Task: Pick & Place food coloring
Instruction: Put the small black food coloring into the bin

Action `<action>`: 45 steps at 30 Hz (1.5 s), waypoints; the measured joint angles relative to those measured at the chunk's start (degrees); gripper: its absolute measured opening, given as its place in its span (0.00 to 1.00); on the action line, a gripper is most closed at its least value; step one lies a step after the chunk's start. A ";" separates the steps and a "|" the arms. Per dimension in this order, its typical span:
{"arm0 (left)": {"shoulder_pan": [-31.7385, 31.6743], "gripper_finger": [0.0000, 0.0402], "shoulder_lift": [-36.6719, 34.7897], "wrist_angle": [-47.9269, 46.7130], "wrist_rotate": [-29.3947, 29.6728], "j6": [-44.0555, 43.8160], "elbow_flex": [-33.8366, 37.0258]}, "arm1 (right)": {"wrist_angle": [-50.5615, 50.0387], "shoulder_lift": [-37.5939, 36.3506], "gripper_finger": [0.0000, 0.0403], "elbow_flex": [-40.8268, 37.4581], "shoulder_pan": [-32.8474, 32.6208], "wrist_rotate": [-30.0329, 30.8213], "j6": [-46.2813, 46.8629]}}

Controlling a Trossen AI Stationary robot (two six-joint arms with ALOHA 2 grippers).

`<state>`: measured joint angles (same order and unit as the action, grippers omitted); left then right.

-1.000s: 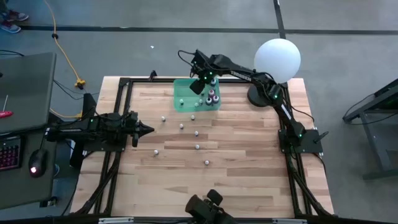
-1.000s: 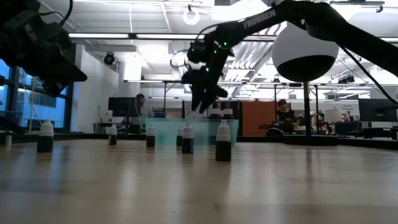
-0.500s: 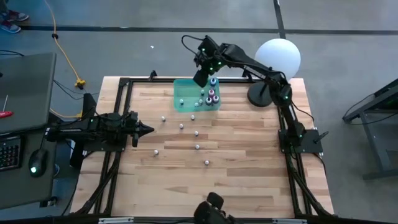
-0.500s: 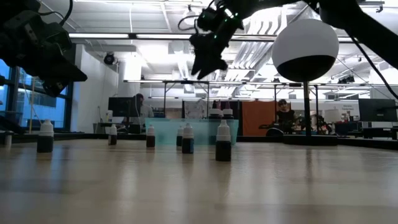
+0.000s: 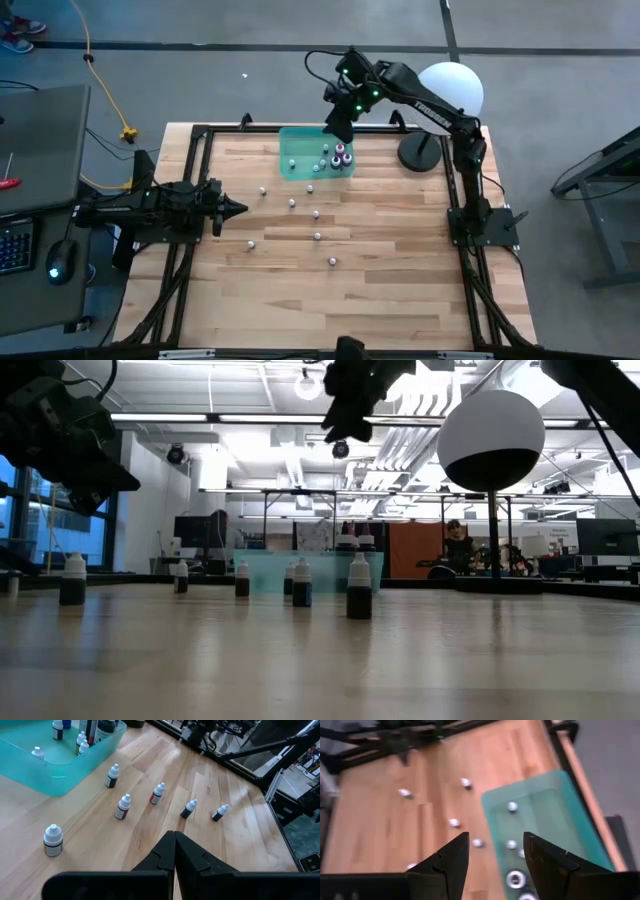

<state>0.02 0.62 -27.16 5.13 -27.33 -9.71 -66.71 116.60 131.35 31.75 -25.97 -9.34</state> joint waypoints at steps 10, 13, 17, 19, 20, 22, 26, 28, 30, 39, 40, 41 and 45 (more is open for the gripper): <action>0.00 0.00 0.00 0.00 0.00 0.00 0.00 | -6.05 -3.56 0.44 0.00 -2.28 -7.54 -2.28; 0.00 0.00 0.00 0.00 0.00 0.00 0.01 | -9.01 -4.48 0.44 0.00 -4.06 -7.33 -2.32; 0.00 0.00 0.00 0.00 0.00 0.00 0.01 | -16.23 -4.70 0.44 0.00 -7.55 -7.19 -3.15; 0.01 0.00 0.00 0.00 0.00 0.00 0.01 | -19.72 -4.65 0.44 -0.02 -9.88 -5.33 -3.96; -0.01 0.00 0.00 0.00 0.00 0.00 0.01 | -20.50 -4.59 0.44 -0.02 -11.22 -3.81 -4.34; 0.00 0.00 0.00 -0.01 0.00 0.00 0.00 | -20.89 -4.57 0.44 -0.02 -13.97 -0.30 -5.19; 0.01 0.00 0.00 0.00 0.00 0.00 -0.01 | -16.87 -4.44 0.44 -0.02 -18.82 4.26 -6.05; 0.00 0.00 0.00 0.00 0.00 0.00 0.01 | -14.34 -4.44 0.44 -0.02 -20.69 6.57 -3.72; 0.01 0.00 0.00 0.00 0.00 0.00 0.01 | -11.91 -4.44 0.44 -0.02 -22.31 8.54 -0.49; 0.01 0.00 0.00 0.00 0.00 0.00 0.01 | -7.62 -4.44 0.44 -0.02 -26.68 7.85 14.93; -0.01 0.00 0.00 0.00 0.00 0.00 -0.01 | -6.89 -4.44 0.44 -0.02 -27.07 7.33 15.88; 0.00 0.00 0.00 0.00 0.00 0.00 0.00 | -5.85 -4.44 0.44 -0.02 -27.56 7.41 16.46; -0.01 0.00 0.00 0.00 0.00 0.00 0.00 | -4.09 -4.44 0.44 -0.10 -30.87 11.02 17.28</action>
<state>0.01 0.62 -27.16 5.13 -27.33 -9.70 -70.80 112.16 131.24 0.87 -14.94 7.94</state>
